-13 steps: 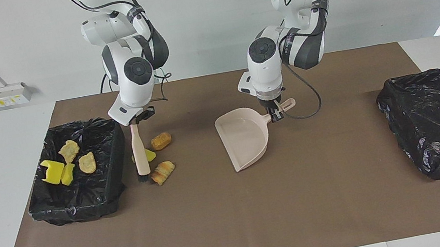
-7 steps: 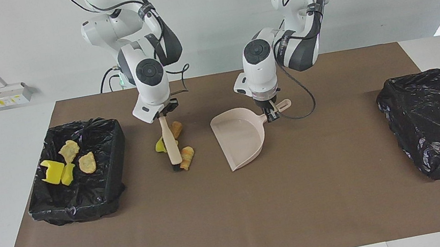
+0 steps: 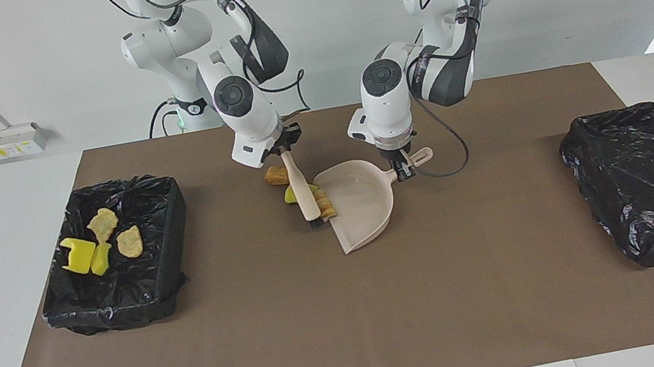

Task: Sweep and dump trash in bin
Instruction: 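Sweep the scraps into the dustpan with the brush in the right gripper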

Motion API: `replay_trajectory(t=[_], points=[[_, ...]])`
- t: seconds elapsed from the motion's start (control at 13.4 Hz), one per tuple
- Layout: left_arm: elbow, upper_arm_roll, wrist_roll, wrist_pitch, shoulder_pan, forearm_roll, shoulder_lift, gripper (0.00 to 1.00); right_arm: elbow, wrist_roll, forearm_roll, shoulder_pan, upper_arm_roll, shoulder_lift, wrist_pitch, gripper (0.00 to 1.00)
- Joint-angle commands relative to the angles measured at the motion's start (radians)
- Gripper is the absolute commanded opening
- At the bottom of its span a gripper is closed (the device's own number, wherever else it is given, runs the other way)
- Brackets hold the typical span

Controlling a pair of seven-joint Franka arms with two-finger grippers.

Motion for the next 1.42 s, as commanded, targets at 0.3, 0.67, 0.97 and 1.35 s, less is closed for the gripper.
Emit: replay_trajectory(t=[0.3,0.67,0.97,1.35], points=[[-0.047,-0.005,-0.009,-0.016,-0.025,0.016,-0.033,0.00,0.174,0.086,-0.017,-0.048,-0.022,-0.069,-0.205,0.00],[-0.049,-0.018,0.018,-0.073,-0.033,0.031,-0.044,0.00,-0.034,0.265,-0.310,-0.008,-0.010,-0.253,-0.282,0.00],[-0.053,-0.023,0.225,-0.065,-0.032,0.053,-0.046,0.00,-0.187,0.382,-0.307,-0.003,-0.008,-0.307,-0.271,0.00],[-0.092,-0.023,0.224,-0.058,-0.051,0.056,-0.075,0.00,-0.291,0.321,-0.182,-0.003,-0.008,-0.270,-0.068,0.00]])
